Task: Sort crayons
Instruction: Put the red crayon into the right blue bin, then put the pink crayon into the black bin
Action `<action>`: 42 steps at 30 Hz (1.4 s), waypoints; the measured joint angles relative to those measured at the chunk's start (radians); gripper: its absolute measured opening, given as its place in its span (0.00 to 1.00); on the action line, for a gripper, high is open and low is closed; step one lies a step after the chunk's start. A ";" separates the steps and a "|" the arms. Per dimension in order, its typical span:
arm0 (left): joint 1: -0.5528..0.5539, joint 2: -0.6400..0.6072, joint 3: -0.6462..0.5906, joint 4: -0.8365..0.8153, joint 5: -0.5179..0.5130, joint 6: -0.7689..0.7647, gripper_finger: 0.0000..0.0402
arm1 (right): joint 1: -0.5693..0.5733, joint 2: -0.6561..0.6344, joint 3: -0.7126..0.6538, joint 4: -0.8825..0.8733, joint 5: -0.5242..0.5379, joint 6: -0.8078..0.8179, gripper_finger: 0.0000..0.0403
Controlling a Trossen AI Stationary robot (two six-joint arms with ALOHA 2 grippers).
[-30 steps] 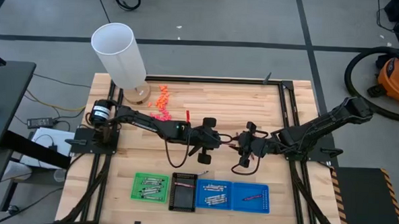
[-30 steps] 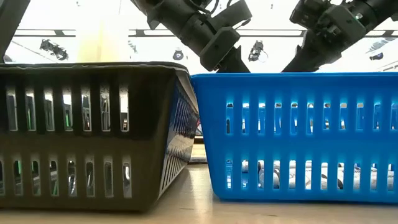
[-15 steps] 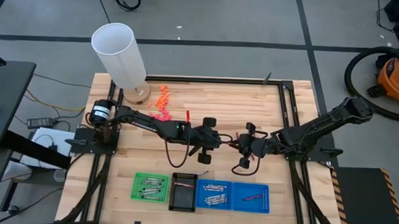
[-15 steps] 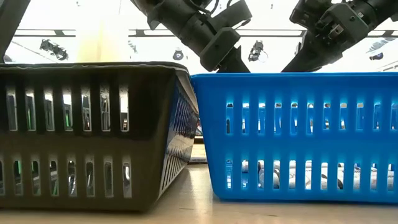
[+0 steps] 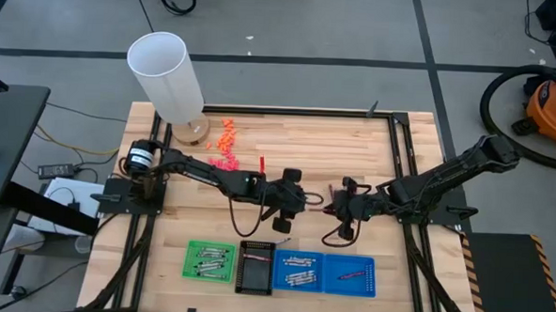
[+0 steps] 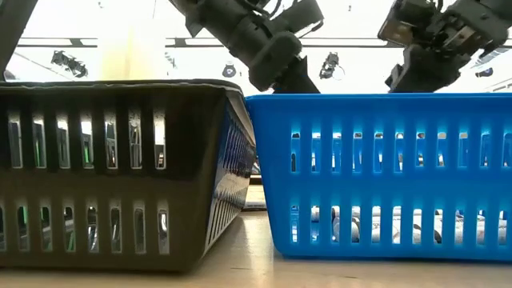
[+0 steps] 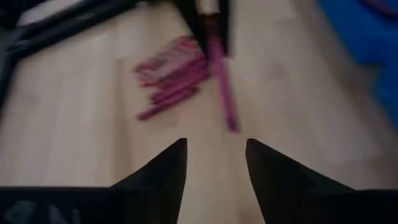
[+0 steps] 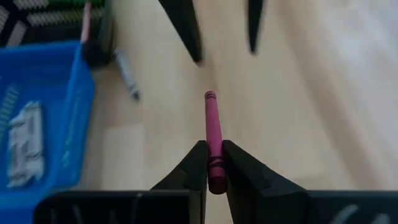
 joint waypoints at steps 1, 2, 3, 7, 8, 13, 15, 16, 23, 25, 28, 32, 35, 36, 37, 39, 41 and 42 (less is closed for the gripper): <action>-0.007 0.000 0.000 -0.009 0.021 0.000 0.44 | 0.000 0.000 0.006 -0.025 -0.022 0.015 0.12; -0.012 0.000 0.000 -0.022 0.042 0.001 0.44 | 0.000 0.000 0.011 -0.045 -0.050 0.029 0.12; -0.019 0.000 0.000 -0.035 0.060 0.001 0.44 | 0.000 0.000 0.015 -0.065 -0.081 0.034 0.12; -0.038 0.000 0.000 -0.091 0.104 0.001 0.43 | 0.000 0.000 0.020 -0.074 -0.257 0.051 0.12; -0.042 0.000 0.000 -0.107 0.106 0.001 0.43 | 0.000 0.000 0.020 -0.076 -0.301 0.063 0.12; -0.058 0.000 0.000 -0.155 0.106 -0.037 0.43 | 0.015 0.000 0.020 -0.074 -0.499 0.118 0.12; -0.061 0.000 0.000 -0.155 0.106 -0.070 0.43 | 0.031 0.000 0.020 -0.074 -0.541 0.144 0.12; -0.063 0.000 0.000 -0.154 0.106 -0.080 0.43 | 0.041 0.000 0.020 -0.074 -0.557 0.158 0.12; -0.065 0.000 0.000 -0.156 0.087 -0.085 0.43 | 0.132 0.000 0.020 -0.074 -0.611 0.262 0.12; -0.062 0.000 0.000 -0.155 0.087 -0.085 0.43 | 0.157 0.000 0.020 -0.074 -0.582 0.297 0.12; -0.061 0.000 0.000 -0.156 0.087 -0.085 0.43 | 0.188 0.000 0.020 -0.074 -0.534 0.348 0.12; -0.061 0.000 0.000 -0.150 0.086 -0.085 0.43 | 0.227 0.000 0.020 -0.074 -0.457 0.392 0.13; -0.061 0.000 0.000 -0.149 0.086 -0.085 0.43 | 0.247 0.000 0.020 -0.074 -0.417 0.426 0.16; -0.061 0.000 0.000 -0.149 0.086 -0.085 0.43 | 0.250 0.000 0.020 -0.074 -0.413 0.431 0.17; -0.061 0.000 0.000 -0.148 0.086 -0.085 0.43 | 0.252 0.000 0.020 -0.074 -0.412 0.435 0.19; -0.061 0.000 0.000 -0.146 0.086 -0.085 0.43 | 0.252 0.000 0.020 -0.074 -0.412 0.438 0.24; -0.061 0.000 0.000 -0.140 0.086 -0.086 0.43 | 0.246 0.000 0.020 -0.075 -0.432 0.449 0.28; -0.061 0.000 0.000 -0.137 0.086 -0.086 0.43 | 0.237 0.000 0.020 -0.075 -0.454 0.448 0.30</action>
